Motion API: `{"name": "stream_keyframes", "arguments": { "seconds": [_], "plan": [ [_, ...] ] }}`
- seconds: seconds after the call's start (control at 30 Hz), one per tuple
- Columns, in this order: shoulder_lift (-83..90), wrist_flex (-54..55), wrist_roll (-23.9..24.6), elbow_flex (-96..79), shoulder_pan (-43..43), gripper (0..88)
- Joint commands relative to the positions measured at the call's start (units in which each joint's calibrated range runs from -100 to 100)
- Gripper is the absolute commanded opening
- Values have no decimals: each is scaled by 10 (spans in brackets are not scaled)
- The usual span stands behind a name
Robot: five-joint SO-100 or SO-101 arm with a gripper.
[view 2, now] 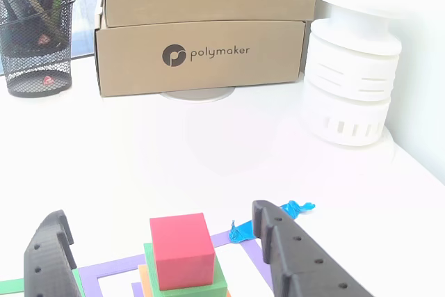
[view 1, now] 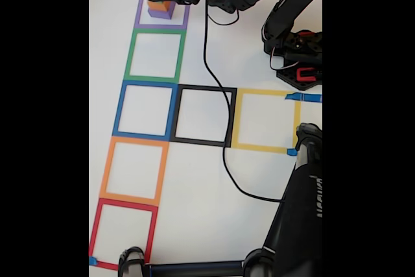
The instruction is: Tower of hanoi
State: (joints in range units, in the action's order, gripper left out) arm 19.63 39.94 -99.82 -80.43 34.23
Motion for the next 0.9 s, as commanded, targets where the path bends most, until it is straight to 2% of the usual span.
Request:
{"name": "stream_keyframes", "arguments": {
  "seconds": [0.0, 0.87],
  "plan": [
    [-36, 51, -2, 14, -8, 304],
    [-169, 117, -2, 77, -27, 280]
  ]
}}
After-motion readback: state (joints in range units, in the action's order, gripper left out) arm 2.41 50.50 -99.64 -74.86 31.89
